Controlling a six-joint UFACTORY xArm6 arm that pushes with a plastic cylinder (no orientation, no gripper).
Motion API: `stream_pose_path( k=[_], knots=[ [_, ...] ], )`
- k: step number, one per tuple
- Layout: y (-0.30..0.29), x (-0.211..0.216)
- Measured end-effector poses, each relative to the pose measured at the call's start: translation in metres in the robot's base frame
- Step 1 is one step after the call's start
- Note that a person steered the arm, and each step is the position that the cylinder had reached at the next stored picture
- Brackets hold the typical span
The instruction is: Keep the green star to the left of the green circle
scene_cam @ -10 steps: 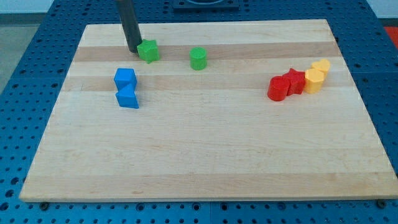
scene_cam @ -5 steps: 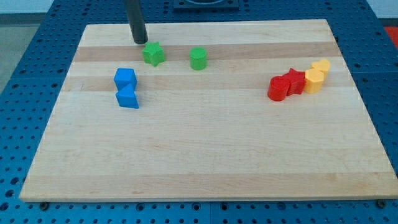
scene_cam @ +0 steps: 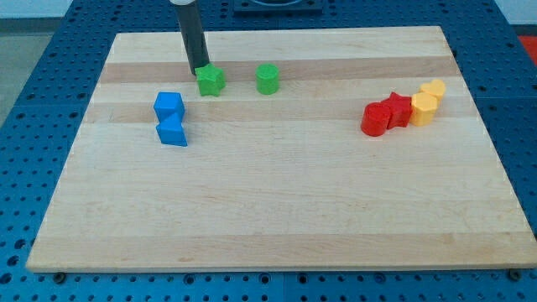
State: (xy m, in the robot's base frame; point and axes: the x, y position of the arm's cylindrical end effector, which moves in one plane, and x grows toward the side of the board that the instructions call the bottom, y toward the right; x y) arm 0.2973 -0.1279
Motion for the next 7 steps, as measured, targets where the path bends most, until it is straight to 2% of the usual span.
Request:
stream_pose_path(
  k=[3,5,6,7],
  knots=[
    [0.005,-0.001],
    [-0.024,-0.011],
    [-0.018,0.02],
    [-0.017,0.02]
  ],
)
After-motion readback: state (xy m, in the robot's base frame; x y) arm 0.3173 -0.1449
